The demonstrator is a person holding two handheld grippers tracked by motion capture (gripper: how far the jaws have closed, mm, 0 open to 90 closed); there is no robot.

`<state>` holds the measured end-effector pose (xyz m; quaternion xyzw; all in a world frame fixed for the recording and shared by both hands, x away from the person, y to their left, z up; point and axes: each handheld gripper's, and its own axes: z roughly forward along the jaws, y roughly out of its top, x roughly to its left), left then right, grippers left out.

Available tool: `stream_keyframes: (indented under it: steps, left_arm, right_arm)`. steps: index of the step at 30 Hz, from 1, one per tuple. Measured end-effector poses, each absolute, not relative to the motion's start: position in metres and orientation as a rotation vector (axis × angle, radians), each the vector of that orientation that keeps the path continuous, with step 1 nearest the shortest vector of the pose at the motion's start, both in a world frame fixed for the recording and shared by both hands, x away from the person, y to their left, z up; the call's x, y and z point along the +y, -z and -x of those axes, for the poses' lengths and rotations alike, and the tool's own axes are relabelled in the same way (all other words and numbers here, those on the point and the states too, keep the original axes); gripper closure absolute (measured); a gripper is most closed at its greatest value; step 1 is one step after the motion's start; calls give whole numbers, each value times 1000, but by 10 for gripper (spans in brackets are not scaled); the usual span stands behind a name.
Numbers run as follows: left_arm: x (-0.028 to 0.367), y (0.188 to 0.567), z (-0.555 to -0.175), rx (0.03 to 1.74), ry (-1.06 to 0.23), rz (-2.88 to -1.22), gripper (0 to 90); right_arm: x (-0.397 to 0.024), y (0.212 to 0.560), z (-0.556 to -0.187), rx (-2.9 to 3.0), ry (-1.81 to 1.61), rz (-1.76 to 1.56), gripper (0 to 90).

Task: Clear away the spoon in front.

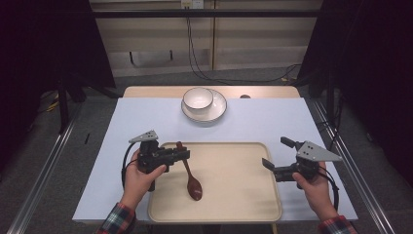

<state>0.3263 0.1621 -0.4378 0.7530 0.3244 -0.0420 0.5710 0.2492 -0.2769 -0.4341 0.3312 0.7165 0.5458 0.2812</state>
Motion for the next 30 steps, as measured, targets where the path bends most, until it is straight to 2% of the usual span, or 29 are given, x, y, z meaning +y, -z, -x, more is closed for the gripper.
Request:
stream_keyframes:
  steps: [6,9,15,19,30]
  left_arm:
    - [158,439,-327,756,-1,-1787,587]
    - [159,440,-329,762,-73,-1785,489]
    - [159,441,-334,769,-117,-1786,415]
    - [157,441,-336,769,-172,-1787,328]
    - [162,434,-339,781,-203,-1757,203]
  right_arm:
    - [-277,434,-249,1921,-1460,-890,13]
    - [-276,434,-249,1925,-1457,-883,13]
    - [-275,434,-249,1933,-1460,-877,13]
    - [-275,434,-249,1936,-1456,-876,13]
    - [-276,434,-248,1934,-1462,-870,13]
